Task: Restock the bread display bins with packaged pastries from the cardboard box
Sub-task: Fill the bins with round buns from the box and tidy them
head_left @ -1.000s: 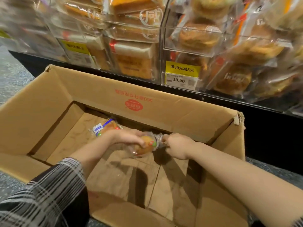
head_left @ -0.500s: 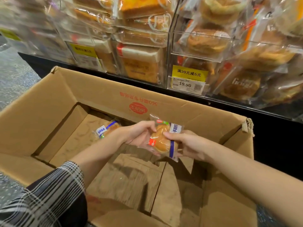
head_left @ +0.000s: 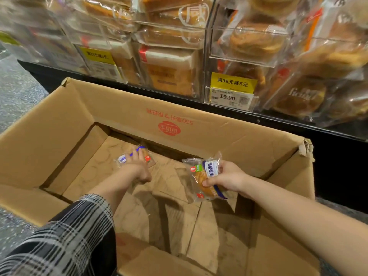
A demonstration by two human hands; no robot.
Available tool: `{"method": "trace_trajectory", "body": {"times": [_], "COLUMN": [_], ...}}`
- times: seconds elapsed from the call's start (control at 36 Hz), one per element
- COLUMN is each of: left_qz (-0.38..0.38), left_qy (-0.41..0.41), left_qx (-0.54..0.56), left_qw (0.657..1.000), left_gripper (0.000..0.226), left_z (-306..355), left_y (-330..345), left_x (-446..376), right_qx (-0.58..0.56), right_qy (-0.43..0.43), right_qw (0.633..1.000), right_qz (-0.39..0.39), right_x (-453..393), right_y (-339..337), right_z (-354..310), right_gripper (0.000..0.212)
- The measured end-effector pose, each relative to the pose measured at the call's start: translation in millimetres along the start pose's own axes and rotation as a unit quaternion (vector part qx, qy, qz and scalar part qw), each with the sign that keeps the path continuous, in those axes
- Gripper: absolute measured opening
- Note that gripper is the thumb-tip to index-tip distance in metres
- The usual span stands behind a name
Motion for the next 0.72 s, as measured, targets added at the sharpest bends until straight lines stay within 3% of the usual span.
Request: {"method": "trace_trajectory", "body": {"times": [0.08, 0.19, 0.33, 0.44, 0.53, 0.64, 0.72], "left_qz": [0.041, -0.015, -0.078, -0.106, -0.127, -0.187, -0.261], "left_qy": [-0.008, 0.047, 0.031, 0.017, 0.049, 0.074, 0.151], "left_qx": [-0.012, 0.085, 0.219, 0.209, 0.225, 0.254, 0.267], "left_qw": [0.999, 0.995, 0.972, 0.972, 0.965, 0.946, 0.915], "left_gripper": [0.111, 0.065, 0.090, 0.093, 0.081, 0.086, 0.091], "left_z": [6, 26, 27, 23, 29, 32, 37], "left_y": [-5, -21, -12, -3, 1, 5, 7], "left_x": [-1, 7, 10, 7, 11, 23, 31], "right_qx": [0.005, 0.008, 0.024, 0.054, 0.087, 0.116, 0.114], "right_qy": [0.008, 0.004, 0.004, 0.011, 0.020, 0.022, 0.009], "right_qw": [1.000, 0.999, 0.999, 0.998, 0.995, 0.992, 0.993], "right_qz": [-0.024, -0.045, -0.038, -0.038, -0.037, -0.033, -0.021], "right_x": [-2, -5, -4, -2, 1, 7, 15], "right_y": [8, 11, 6, 4, 7, 7, -1], "right_z": [4, 7, 6, 6, 7, 2, -6], "right_gripper": [0.056, 0.056, 0.048, 0.047, 0.044, 0.047, 0.046]}}
Point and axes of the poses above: each hand's wrist, its own x-axis away from the middle knuckle, its own y-axis out of the palm, z = x × y, the point moved 5 cm from there along -x, towards the middle knuckle, and after that the axes turned 7 degrees about x, right-handed, at the moved point
